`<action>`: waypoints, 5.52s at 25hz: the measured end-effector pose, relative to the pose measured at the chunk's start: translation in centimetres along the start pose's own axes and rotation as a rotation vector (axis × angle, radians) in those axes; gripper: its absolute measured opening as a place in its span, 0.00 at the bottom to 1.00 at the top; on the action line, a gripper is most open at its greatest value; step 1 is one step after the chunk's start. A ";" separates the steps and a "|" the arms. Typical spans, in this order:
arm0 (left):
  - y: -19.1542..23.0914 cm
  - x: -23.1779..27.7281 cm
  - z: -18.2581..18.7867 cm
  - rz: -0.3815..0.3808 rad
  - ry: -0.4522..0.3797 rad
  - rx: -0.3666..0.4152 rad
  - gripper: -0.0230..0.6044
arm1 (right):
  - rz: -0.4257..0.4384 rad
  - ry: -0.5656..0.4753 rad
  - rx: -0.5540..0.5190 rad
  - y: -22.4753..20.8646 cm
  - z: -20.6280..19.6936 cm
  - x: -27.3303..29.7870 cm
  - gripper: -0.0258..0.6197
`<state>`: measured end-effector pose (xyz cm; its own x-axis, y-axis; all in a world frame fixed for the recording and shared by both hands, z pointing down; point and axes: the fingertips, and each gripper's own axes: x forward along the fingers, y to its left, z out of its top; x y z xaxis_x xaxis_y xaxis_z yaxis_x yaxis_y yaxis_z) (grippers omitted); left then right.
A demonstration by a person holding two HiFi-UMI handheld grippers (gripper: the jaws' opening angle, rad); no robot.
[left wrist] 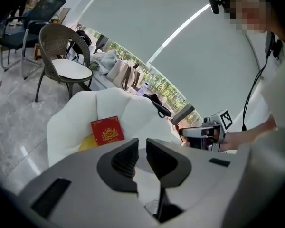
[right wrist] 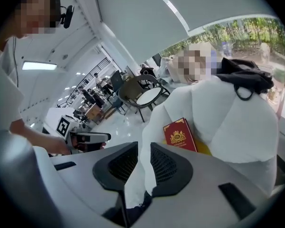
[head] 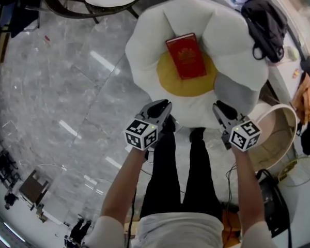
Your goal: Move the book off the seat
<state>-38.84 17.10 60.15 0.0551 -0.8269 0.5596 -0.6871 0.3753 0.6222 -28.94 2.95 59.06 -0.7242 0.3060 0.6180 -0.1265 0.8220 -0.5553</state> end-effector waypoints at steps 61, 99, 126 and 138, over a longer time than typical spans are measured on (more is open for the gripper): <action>23.9 33.3 -7.9 -0.299 0.118 -0.234 0.50 | -0.196 0.002 -0.120 -24.9 -9.6 27.0 0.43; -6.4 11.0 -7.6 -0.609 0.458 -0.218 0.42 | -0.088 -0.174 0.083 -4.6 -8.5 -3.3 0.37; -31.6 21.0 -25.1 -0.654 0.846 -0.099 0.42 | -0.283 -0.370 0.421 -14.3 -27.5 -28.4 0.34; -40.6 29.7 -32.3 -0.603 1.030 -0.021 0.43 | -0.399 -0.530 0.638 -22.2 -36.0 -36.6 0.33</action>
<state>14.03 -9.15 69.18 0.9268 -0.1514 0.3436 -0.3390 0.0563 0.9391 24.74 -9.24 68.82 -0.7424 -0.3332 0.5813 -0.6698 0.3500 -0.6549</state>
